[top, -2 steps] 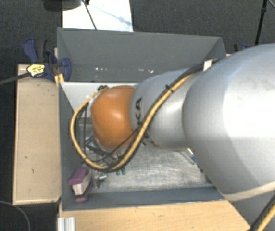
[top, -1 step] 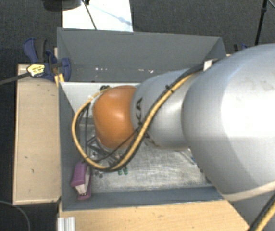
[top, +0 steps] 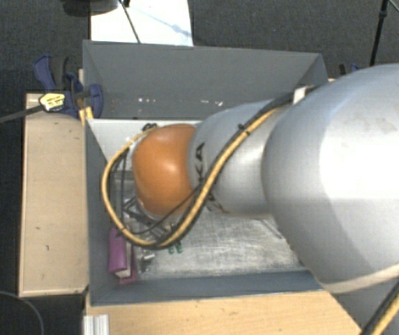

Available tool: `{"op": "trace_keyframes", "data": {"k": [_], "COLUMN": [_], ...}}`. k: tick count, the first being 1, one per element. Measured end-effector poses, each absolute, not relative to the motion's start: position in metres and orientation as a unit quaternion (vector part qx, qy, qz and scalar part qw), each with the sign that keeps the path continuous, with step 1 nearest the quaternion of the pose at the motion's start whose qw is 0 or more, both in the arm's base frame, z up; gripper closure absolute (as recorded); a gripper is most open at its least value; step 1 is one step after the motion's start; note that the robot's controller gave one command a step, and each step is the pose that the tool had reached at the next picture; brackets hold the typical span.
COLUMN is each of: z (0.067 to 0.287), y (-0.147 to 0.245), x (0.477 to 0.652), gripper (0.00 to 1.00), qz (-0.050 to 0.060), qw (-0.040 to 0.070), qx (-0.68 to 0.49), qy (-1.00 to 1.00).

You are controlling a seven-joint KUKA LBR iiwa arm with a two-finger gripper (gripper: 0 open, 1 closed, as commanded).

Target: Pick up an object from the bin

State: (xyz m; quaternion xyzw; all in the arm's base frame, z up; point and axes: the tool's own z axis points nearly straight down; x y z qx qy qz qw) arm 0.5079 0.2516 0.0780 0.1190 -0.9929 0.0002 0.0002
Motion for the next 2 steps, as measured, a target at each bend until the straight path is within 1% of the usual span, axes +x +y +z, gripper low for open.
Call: {"op": "trace_keyframes", "data": {"k": [1, 2], "z": [0.103, 0.150], "y": [0.176, 0.086], "x": [0.526, 0.561], "gripper": [0.00, 0.00], "qz": [0.001, 0.001], "qw": [-0.001, -0.004], "qx": [0.077, 0.027], "qy": [-0.997, -1.000]}}
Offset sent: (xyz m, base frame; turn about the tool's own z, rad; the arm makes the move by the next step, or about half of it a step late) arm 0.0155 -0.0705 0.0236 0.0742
